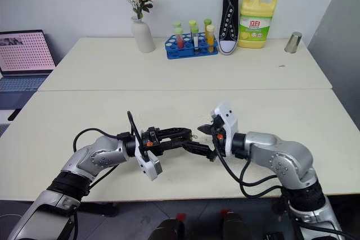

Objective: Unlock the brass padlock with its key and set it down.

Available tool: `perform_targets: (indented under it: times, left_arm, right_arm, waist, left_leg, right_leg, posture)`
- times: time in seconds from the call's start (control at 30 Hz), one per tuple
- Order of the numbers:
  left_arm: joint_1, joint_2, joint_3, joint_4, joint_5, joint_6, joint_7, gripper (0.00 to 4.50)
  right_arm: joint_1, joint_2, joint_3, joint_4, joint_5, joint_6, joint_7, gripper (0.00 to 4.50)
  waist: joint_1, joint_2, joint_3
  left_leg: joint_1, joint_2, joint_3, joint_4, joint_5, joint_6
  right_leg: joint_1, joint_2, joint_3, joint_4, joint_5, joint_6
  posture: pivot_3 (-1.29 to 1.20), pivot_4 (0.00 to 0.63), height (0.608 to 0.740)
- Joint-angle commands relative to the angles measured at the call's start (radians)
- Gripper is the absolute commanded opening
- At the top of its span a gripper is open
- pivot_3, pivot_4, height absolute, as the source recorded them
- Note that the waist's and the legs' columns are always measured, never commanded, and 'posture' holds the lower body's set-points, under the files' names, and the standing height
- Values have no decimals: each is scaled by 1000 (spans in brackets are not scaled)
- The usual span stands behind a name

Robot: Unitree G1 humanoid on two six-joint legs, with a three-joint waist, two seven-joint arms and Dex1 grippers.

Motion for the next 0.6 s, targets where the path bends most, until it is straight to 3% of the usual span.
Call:
perform_targets:
  times: [0.03, 0.13, 0.47, 0.6]
  left_arm:
    - [-12, 0, -2, -39, -40, 3, 0, 965]
    - [-8, 1, -1, -43, -42, 6, -3, 965]
    - [2, 8, -2, -50, -49, 14, -8, 965]
    - [7, 10, -3, -51, -58, 11, -19, 965]
  right_arm:
    - [-24, 15, -2, 0, -21, -33, 23, 4500]
    - [-29, 26, 0, 10, -35, -39, 33, 3932]
    - [-27, 39, -2, 12, -66, -44, 65, 234]
    - [-26, 44, -4, 9, -73, -44, 74, 181]
  waist:
    - [0, 0, 0]
    - [0, 0, 0]
    - [0, 0, 0]
    - [0, 0, 0]
  left_leg:
    - [0, 0, 0, 0, 0, 0]
    - [0, 0, 0, 0, 0, 0]
    - [0, 0, 0, 0, 0, 0]
    - [0, 0, 0, 0, 0, 0]
  right_leg:
    - [0, 0, 0, 0, 0, 0]
    - [0, 0, 0, 0, 0, 0]
    - [0, 0, 0, 1, 0, 0]
    - [-1, 0, 0, 1, 0, 0]
  posture:
    - [0, 150, 740]
    - [0, 150, 740]
    - [0, 150, 740]
    - [0, 150, 740]
